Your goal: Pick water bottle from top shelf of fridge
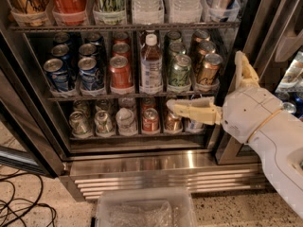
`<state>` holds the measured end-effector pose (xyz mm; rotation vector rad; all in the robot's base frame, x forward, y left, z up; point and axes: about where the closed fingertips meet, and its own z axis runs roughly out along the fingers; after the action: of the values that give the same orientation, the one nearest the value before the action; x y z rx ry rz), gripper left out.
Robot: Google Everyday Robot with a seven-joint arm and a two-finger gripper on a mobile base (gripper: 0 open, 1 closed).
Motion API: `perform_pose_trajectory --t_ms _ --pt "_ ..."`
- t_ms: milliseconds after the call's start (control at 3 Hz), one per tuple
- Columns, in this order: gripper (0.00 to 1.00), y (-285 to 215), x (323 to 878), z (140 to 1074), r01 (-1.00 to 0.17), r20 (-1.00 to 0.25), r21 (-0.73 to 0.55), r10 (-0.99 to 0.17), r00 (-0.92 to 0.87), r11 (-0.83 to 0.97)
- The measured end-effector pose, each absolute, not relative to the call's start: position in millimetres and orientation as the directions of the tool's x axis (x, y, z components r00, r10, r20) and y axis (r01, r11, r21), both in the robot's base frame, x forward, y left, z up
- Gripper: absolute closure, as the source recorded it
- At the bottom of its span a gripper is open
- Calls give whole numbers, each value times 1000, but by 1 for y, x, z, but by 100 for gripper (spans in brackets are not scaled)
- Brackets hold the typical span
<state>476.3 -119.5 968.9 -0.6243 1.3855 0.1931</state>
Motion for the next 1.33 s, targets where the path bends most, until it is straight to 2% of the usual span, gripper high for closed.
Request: perform_pose_trajectory --t_ms 333,667,1000,1333 --pt "19 -141 491 982 -394 -955 -264 -181 235 880" --pt "36 -96 494 1018 -416 -923 -320 -181 339 851" --pt "36 -52 491 1042 -439 -894 -374 -193 403 817" --pt "34 -37 487 1069 -401 -868 -399 -199 455 824"
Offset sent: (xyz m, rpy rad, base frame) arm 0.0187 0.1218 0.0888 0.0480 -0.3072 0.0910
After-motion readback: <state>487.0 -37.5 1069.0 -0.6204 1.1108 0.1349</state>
